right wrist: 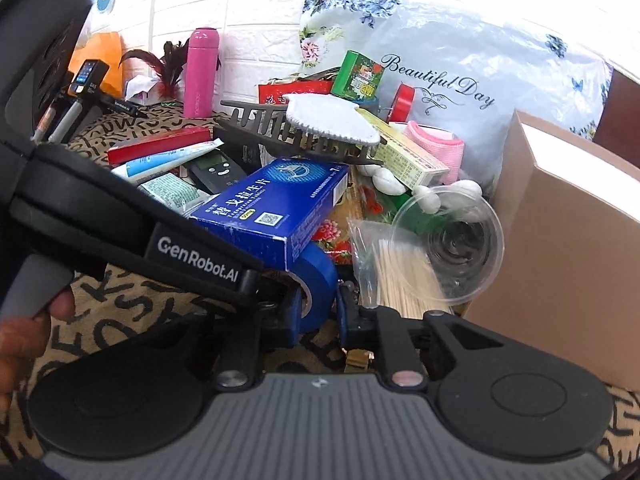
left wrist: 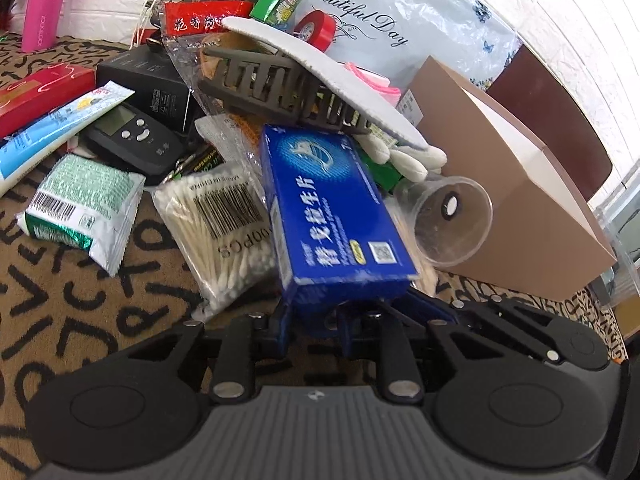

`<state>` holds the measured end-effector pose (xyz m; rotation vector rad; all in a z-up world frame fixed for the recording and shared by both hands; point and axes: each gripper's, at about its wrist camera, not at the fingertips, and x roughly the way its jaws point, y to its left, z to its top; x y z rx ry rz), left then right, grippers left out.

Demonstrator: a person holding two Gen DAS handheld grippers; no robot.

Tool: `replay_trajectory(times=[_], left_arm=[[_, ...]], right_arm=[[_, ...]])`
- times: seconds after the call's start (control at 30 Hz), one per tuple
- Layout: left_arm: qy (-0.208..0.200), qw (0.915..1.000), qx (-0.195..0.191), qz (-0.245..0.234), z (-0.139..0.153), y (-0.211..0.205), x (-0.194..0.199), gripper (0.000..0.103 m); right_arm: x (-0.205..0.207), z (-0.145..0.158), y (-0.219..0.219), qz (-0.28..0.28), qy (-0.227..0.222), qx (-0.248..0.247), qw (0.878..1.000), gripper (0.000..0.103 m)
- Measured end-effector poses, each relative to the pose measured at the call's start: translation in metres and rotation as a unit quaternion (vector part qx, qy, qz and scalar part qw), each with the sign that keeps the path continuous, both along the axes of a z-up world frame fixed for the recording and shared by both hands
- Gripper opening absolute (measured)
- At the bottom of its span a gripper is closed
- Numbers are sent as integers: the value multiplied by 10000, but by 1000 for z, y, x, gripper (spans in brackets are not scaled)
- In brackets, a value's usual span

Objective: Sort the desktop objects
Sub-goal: 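Grasp the blue tape roll by its rim with the left tool, then lift the blue tape roll with the left tool and carry it over the box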

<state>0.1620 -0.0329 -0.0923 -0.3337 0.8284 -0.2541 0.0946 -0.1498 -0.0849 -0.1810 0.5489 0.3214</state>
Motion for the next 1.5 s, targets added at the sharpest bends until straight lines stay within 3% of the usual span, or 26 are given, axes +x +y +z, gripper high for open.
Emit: replay_trajectory(times=[0.37, 0.67, 0.9, 1.3, 1.5], left_arm=[[184, 9994, -64, -270, 9, -9, -43, 23], [136, 9987, -27, -491, 19, -17, -83, 23], [272, 9988, 30, -415, 12, -18, -82, 22], [247, 9990, 15, -366, 8, -18, -72, 22], [55, 9993, 3, -360, 18, -21, -75, 21]], right_arm=[[-36, 14, -18, -155, 640, 441, 9969, 15], [-83, 31, -30, -66, 829, 629, 9945, 16], [-86, 21, -28, -102, 1037, 729, 9919, 16], [-76, 14, -33, -256, 1018, 858, 9908, 16], [-79, 17, -35, -330, 945, 911, 9908, 16]])
